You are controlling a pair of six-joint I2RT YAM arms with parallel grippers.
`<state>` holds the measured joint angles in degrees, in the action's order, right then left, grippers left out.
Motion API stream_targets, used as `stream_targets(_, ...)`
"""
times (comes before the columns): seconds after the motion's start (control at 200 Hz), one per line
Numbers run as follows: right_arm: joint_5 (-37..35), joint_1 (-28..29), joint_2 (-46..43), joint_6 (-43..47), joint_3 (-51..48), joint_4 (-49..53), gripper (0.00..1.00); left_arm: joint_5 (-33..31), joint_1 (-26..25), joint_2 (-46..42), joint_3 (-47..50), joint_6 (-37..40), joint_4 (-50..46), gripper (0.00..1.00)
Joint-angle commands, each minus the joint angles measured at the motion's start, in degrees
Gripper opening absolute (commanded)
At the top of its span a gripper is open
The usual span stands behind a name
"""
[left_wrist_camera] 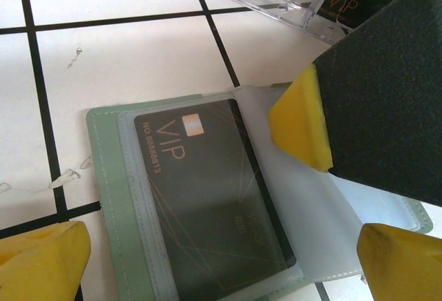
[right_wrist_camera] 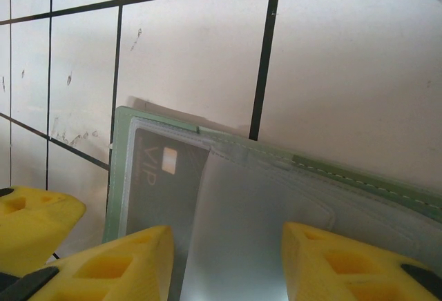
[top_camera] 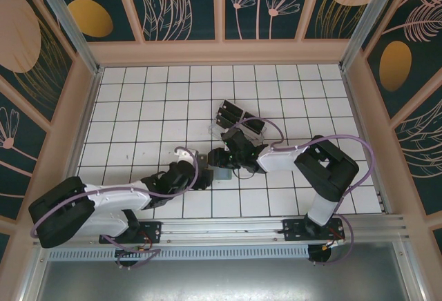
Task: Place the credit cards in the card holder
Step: Flip over the card slot in the card holder.
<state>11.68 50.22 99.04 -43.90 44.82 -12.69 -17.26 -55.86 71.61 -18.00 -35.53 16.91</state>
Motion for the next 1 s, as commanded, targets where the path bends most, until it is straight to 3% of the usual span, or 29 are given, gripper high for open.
stream_targets(0.0,0.1,-0.1,0.1,-1.0,-1.8,2.4,0.45,-2.2,-0.3,1.3,-1.6,1.2,1.5,0.98)
stream_targets(0.515,0.6,-0.4,-0.8,-1.4,-1.6,1.9,0.46,-6.3,-0.9,8.2,-2.9,0.3,-1.9,0.98)
stream_targets(0.996,-2.2,-1.1,-10.5,-4.0,-5.0,1.6,0.49,-6.7,-1.0,10.0,-1.9,-2.2,-1.8,0.98)
